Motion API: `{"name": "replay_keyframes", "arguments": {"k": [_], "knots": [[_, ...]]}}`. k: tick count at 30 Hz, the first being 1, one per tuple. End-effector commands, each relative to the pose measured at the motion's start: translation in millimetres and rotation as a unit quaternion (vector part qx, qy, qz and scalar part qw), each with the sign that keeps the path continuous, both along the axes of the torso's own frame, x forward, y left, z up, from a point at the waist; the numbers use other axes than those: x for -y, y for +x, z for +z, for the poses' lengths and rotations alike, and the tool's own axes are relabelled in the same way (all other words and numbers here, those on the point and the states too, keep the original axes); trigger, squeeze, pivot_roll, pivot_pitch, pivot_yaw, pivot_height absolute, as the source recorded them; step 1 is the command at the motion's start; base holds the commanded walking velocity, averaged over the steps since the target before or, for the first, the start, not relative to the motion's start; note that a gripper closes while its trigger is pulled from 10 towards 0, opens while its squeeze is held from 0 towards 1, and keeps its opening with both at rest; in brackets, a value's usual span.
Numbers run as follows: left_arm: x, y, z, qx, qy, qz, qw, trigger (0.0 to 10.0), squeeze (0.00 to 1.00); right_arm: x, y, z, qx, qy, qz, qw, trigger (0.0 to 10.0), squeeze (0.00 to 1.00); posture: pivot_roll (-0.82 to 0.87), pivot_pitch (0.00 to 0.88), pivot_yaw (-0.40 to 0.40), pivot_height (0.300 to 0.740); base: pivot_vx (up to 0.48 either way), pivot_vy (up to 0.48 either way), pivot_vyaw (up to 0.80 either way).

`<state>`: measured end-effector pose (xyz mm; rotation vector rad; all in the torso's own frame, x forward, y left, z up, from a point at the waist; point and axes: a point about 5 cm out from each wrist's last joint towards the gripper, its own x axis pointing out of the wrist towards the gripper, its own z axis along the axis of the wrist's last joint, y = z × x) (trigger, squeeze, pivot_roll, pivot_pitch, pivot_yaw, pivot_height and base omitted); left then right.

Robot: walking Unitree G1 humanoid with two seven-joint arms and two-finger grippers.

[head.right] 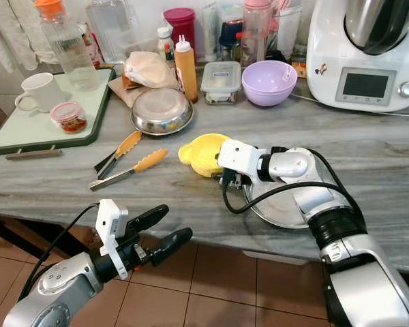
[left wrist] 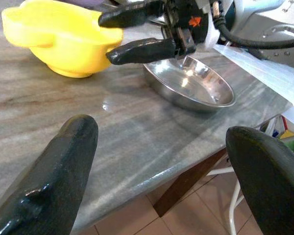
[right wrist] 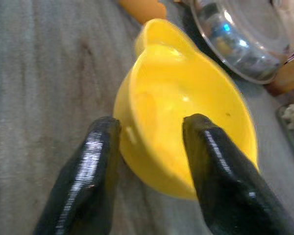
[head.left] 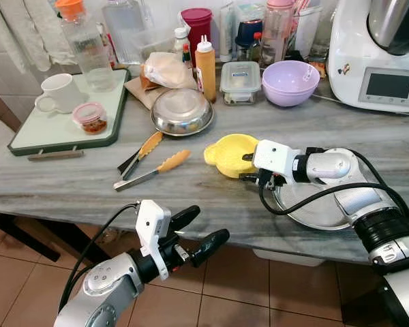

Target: Setting the table

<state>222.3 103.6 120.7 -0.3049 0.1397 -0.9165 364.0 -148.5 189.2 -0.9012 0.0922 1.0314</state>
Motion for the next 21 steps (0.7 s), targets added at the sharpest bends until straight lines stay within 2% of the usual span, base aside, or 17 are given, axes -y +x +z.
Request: {"name": "replay_keyframes", "arguments": {"k": [1,7,13,16,21], "knots": [[-3.1,0.5,-3,-0.006,0.01,0.001,1.0,10.0,0.0,-1.1,2.8,13,0.02,-0.001,0.007,1.0,10.0,1.0,-0.17,0.11,0.11,0.74,0.0,0.0,0.0],[-3.5,1.5,-3,-0.005,0.012,0.002,1.0,10.0,0.0,-2.9,0.5,15,0.021,-0.009,0.022,1.0,10.0,1.0,-0.17,0.105,0.11,0.74,0.0,0.0,0.0],[-3.8,2.3,-4,-0.003,0.013,0.003,1.0,10.0,0.0,-5.5,-0.2,21,0.042,0.006,0.018,0.999,10.0,1.0,-0.17,0.102,0.108,0.74,0.0,0.0,0.0],[-4.4,2.6,-4,-0.001,0.013,0.007,1.0,10.0,0.0,-4.6,0.7,27,0.079,0.04,-0.007,0.996,10.0,1.0,-0.17,0.101,0.107,0.74,0.0,0.0,0.0],[-5.5,2.4,-4,-0.002,0.012,0.012,1.0,10.0,0.0,-0.7,-9.2,28,0.101,0.123,-0.058,0.986,10.0,1.0,-0.17,0.098,0.106,0.74,0.0,0.0,0.0]]}}
